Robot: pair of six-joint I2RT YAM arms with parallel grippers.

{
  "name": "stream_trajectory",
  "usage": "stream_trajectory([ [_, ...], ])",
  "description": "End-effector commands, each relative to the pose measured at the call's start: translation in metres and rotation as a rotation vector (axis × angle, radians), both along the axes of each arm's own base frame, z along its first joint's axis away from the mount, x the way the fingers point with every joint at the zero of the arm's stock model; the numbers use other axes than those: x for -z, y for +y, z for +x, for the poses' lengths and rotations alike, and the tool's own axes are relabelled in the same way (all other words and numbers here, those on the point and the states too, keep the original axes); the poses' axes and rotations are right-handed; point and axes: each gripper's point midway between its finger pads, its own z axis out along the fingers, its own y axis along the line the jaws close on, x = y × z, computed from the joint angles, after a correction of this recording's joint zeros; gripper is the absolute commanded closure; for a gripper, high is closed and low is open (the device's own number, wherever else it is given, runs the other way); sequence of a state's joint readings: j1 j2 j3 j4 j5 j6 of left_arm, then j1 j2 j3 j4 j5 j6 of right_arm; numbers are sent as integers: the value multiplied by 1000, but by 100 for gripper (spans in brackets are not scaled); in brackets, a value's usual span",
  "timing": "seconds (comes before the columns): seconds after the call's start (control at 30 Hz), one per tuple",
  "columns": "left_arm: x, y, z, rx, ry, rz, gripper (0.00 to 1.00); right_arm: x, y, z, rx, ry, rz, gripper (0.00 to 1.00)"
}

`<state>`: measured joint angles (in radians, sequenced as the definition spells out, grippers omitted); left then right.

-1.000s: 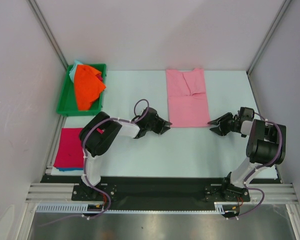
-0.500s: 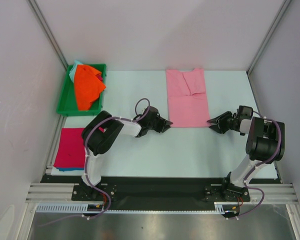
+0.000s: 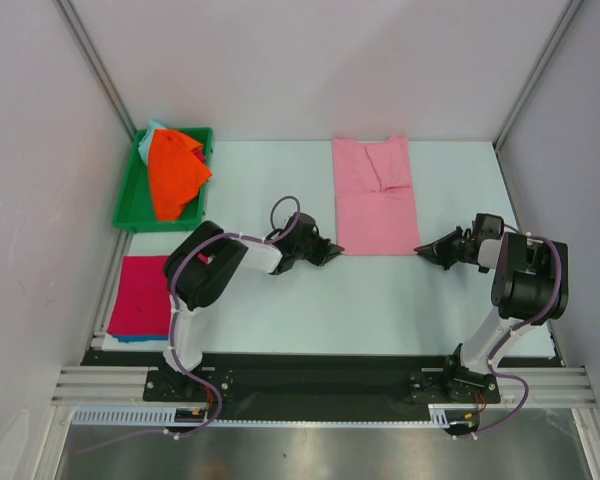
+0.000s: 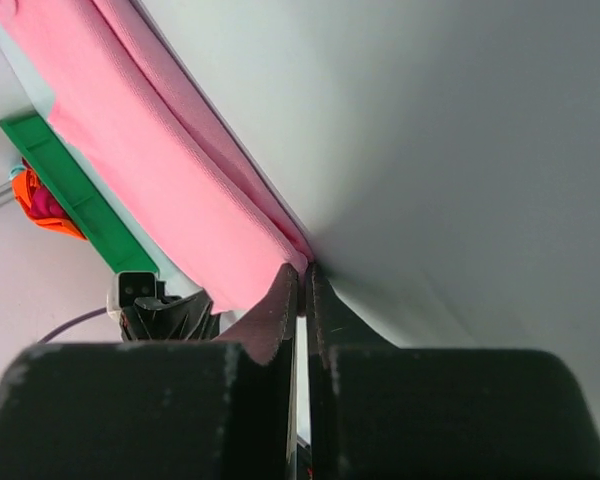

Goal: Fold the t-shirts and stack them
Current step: Fold the tshirt

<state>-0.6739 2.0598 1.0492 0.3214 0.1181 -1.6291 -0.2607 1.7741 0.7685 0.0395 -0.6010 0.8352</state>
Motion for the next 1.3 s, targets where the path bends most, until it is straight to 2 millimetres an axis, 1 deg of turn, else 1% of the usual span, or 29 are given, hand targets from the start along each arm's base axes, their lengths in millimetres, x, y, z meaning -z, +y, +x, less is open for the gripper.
stream_trajectory([
  [0.0,13,13,-15,46,18,69,100,1,3,-20,-18,35,-28,100],
  [0.03,10,15,-20,54,11,70,100,-1,4,-28,-21,41,-37,100],
  [0.07,14,17,-24,57,17,76,100,-3,4,-32,-24,38,-42,100],
  [0.13,7,18,-29,62,2,63,100,-4,6,-41,-45,39,-58,100],
  [0.17,12,23,-37,68,14,74,100,-7,7,-49,-52,46,-63,100],
  [0.2,5,25,-40,71,3,69,100,-7,8,-54,-60,50,-69,100],
  [0.27,7,28,-55,90,12,71,100,-11,12,-69,-76,59,-75,100],
  [0.3,4,28,-58,96,2,62,100,-14,11,-73,-74,55,-85,100],
  [0.33,-5,25,-64,109,-13,51,100,-16,12,-78,-78,52,-93,100],
  [0.37,-4,27,-73,119,-6,54,100,-13,12,-90,-75,84,-105,100],
  [0.4,-5,27,-79,127,-5,53,100,-26,11,-92,-69,45,-128,100],
  [0.43,-17,23,-87,142,-24,37,100,-29,12,-98,-70,42,-133,100],
  [0.47,-12,28,-98,141,-5,43,100,-32,14,-107,-68,59,-136,100],
  [0.5,-16,28,-103,141,-11,39,100,-39,16,-112,-74,37,-143,100],
  [0.53,-26,24,-113,151,-31,24,100,-42,19,-117,-82,37,-156,100],
  [0.57,-21,30,-121,132,-22,35,100,-40,22,-129,-103,65,-164,100],
  [0.6,-23,26,-133,149,-26,29,100,-43,23,-135,-115,56,-179,100],
  [0.67,-24,32,-146,137,-17,19,100,-40,26,-153,-137,94,-187,100],
  [0.7,-24,30,-157,150,-17,19,100,-42,27,-157,-143,85,-195,100],
  [0.77,-28,36,-167,138,-26,19,100,-48,31,-170,-154,65,-202,100],
  [0.83,-28,37,-183,162,-12,26,100,-46,34,-183,-183,84,-219,100],
  [0.87,-33,40,-182,142,-37,35,100,-47,36,-186,-194,77,-222,100],
  [0.9,-34,40,-187,152,-42,40,100,-48,38,-190,-203,72,-223,100],
  [1.03,-52,38,-193,170,-76,55,100,-54,40,-203,-226,71,-247,100],
  [1.07,-53,39,-195,175,-76,68,100,-60,41,-202,-227,48,-253,100],
  [1.17,-71,33,-196,200,-115,80,100,-75,44,-198,-223,12,-245,100],
  [1.2,-76,32,-194,213,-136,88,100,-81,44,-195,-218,-7,-244,100],
  [1.23,-89,26,-190,217,-160,77,100,-87,44,-191,-209,-19,-241,100],
  [1.27,-94,27,-187,217,-172,85,100,-100,44,-182,-203,-49,-243,100],
])
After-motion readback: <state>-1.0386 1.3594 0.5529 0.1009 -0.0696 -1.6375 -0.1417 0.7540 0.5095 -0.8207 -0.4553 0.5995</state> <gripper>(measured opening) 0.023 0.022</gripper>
